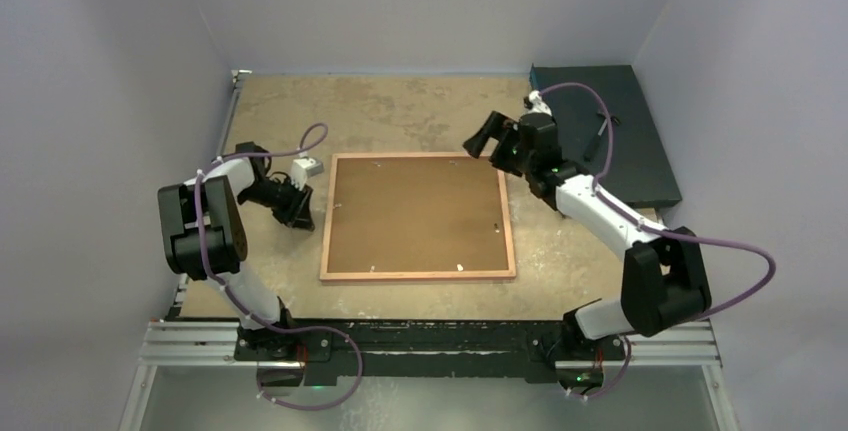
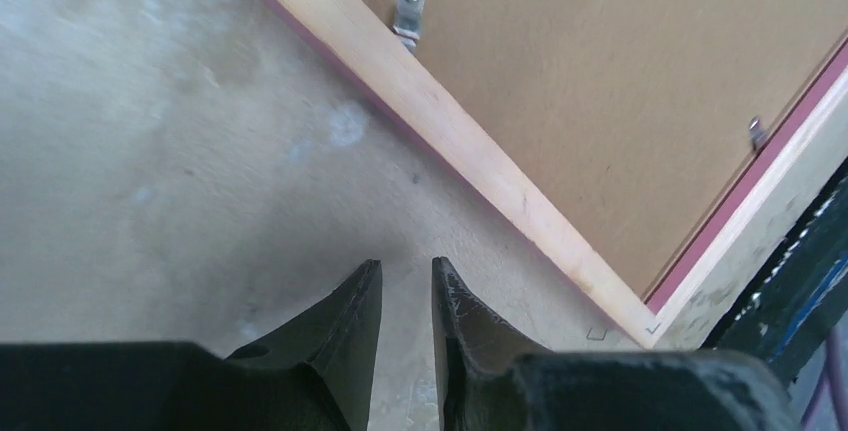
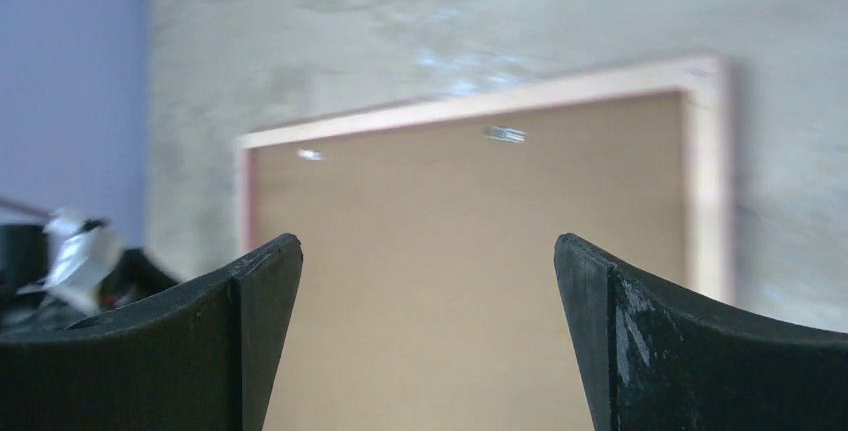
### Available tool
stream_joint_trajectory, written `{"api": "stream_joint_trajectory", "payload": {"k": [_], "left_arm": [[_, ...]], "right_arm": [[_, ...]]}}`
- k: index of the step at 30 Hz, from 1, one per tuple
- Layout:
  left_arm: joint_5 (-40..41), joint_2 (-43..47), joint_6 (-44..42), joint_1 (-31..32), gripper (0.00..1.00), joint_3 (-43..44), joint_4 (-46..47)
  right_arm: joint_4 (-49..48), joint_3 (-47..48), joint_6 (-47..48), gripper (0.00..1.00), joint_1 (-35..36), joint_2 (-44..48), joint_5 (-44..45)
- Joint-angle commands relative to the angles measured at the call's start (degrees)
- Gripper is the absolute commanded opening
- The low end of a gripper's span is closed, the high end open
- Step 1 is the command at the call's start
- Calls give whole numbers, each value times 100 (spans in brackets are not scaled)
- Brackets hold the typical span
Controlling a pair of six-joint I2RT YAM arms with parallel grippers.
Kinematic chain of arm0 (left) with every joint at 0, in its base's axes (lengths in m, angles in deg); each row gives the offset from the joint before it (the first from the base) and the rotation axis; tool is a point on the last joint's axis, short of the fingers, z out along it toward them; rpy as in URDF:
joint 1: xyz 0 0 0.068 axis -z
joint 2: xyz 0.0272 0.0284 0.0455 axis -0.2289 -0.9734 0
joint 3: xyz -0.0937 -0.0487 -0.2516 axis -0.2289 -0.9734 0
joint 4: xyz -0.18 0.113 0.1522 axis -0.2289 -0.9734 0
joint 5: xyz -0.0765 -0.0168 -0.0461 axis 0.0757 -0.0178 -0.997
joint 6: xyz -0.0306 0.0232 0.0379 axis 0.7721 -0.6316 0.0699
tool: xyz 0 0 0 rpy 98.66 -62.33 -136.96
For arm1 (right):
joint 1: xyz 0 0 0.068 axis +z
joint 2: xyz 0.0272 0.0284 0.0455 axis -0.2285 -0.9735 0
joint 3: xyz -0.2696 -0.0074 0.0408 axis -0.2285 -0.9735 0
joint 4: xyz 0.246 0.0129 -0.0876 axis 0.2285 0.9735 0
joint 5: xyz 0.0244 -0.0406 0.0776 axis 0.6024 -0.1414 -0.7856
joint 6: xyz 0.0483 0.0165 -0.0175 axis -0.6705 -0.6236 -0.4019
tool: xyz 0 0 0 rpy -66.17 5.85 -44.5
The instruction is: Put the photo into the frame
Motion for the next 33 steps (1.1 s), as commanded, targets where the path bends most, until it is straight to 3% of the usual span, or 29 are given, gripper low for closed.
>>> {"api": "stream_joint_trajectory", "payload": {"k": [1, 8, 13, 20, 26, 30, 33], "left_arm": [[493, 343, -406, 139, 22, -438, 477], [847, 820, -636, 564, 19, -885, 707], [1030, 913, -750, 922, 19, -1017, 662], [1045, 880, -769, 1320, 17, -1001, 584], [927, 743, -743, 2163, 18, -904, 384], [708, 671, -746, 2807, 26, -774, 98], [491, 516, -903, 2904, 37, -416, -387]], "right_arm": [[833, -581, 468, 99, -269, 249, 729], [398, -1363, 476, 99, -644, 70, 517], [-67, -1260, 466, 99, -652, -525, 215], [-465, -116, 479, 99, -542, -1672, -236], [75, 2043, 622, 99, 166, -3139, -416], [522, 3369, 651, 99, 426, -3956, -328], [678, 3772, 498, 99, 404, -4054, -78]]}}
